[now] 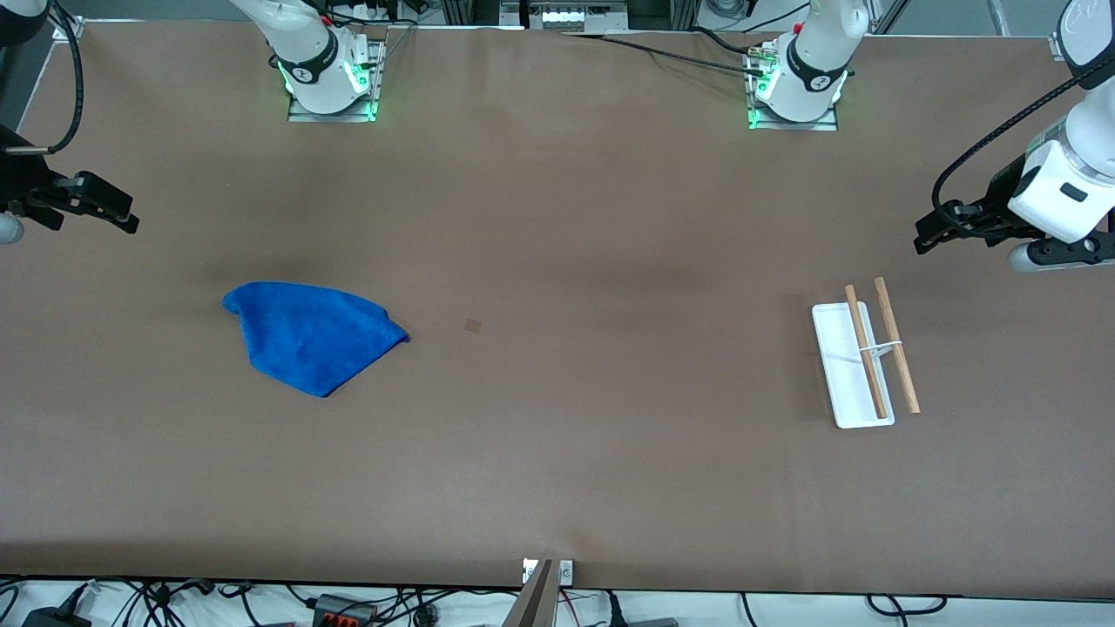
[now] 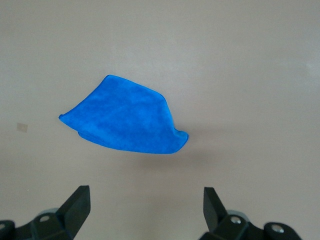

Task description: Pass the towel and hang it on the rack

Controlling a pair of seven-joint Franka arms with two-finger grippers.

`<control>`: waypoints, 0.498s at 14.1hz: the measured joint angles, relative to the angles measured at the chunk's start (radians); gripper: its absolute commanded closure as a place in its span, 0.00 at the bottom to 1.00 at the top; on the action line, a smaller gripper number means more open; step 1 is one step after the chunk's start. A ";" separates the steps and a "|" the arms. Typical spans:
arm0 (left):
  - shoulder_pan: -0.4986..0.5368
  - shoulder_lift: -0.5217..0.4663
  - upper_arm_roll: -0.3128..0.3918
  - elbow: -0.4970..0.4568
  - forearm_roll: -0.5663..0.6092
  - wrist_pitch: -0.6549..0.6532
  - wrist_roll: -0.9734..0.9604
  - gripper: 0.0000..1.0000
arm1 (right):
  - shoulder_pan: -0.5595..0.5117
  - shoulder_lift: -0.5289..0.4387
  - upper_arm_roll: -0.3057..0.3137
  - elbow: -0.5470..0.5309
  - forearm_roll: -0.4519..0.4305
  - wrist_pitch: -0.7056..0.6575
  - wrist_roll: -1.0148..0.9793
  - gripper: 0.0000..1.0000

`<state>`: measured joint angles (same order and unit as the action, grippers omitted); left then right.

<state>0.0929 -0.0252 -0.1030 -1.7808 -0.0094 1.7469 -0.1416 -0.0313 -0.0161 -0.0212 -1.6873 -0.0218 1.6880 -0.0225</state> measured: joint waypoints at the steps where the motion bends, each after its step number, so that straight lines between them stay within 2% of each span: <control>1: 0.000 0.000 0.000 0.000 -0.001 0.000 0.000 0.00 | 0.000 0.000 0.000 -0.001 0.000 0.002 0.000 0.00; 7: 0.000 0.000 0.000 0.000 -0.001 0.000 0.000 0.00 | 0.000 0.001 0.000 -0.005 0.000 0.015 0.000 0.00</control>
<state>0.0929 -0.0252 -0.1030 -1.7807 -0.0106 1.7469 -0.1416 -0.0312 -0.0153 -0.0208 -1.6927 -0.0219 1.7031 -0.0226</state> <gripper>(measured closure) 0.000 0.000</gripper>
